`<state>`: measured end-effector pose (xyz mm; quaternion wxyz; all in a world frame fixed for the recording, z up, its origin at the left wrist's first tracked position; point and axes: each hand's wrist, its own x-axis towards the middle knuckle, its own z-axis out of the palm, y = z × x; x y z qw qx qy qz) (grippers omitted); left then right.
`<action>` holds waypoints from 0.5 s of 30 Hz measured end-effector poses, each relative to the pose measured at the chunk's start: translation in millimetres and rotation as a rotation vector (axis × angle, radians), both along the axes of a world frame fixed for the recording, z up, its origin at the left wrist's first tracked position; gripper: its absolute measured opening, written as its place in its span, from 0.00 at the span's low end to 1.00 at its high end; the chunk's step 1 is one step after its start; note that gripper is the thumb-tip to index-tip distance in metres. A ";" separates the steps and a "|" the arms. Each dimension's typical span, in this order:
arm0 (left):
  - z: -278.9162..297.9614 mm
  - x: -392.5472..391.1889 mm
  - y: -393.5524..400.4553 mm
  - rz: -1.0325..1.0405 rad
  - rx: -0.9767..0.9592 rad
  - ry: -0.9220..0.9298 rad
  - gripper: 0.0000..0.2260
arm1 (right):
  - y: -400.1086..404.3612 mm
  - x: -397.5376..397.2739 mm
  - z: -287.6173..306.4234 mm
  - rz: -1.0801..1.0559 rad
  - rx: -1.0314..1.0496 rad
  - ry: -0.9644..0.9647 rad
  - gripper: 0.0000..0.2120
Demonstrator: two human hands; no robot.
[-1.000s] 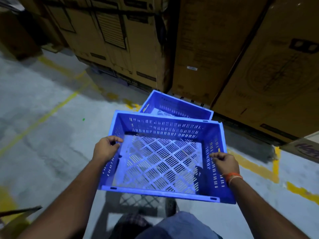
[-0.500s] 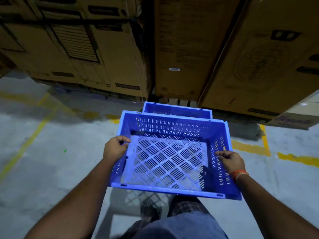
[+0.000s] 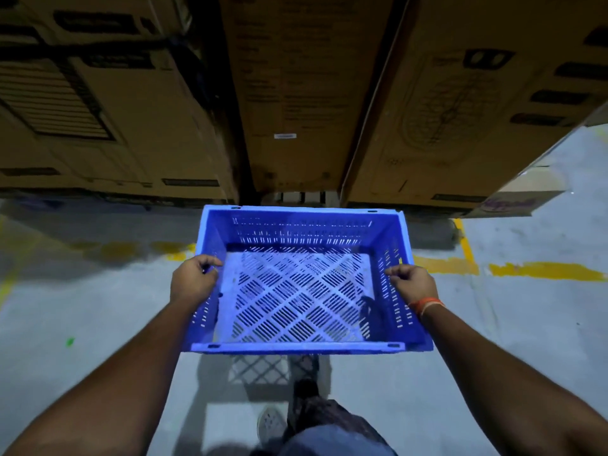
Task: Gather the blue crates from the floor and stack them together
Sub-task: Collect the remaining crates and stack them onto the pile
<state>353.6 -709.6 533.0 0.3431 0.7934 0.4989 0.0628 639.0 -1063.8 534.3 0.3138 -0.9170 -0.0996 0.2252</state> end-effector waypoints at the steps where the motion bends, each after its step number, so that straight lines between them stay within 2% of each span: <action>1: -2.5 6.7 6.2 0.005 0.003 0.006 0.06 | 9.3 12.4 0.0 0.012 -0.005 -0.006 0.08; 8: -23.3 58.1 39.8 0.022 -0.018 -0.009 0.09 | 66.8 90.1 -6.9 0.065 -0.081 -0.037 0.10; 15: -47.0 94.2 61.7 -0.006 -0.020 0.035 0.11 | 86.0 121.6 -40.0 0.063 -0.160 -0.037 0.08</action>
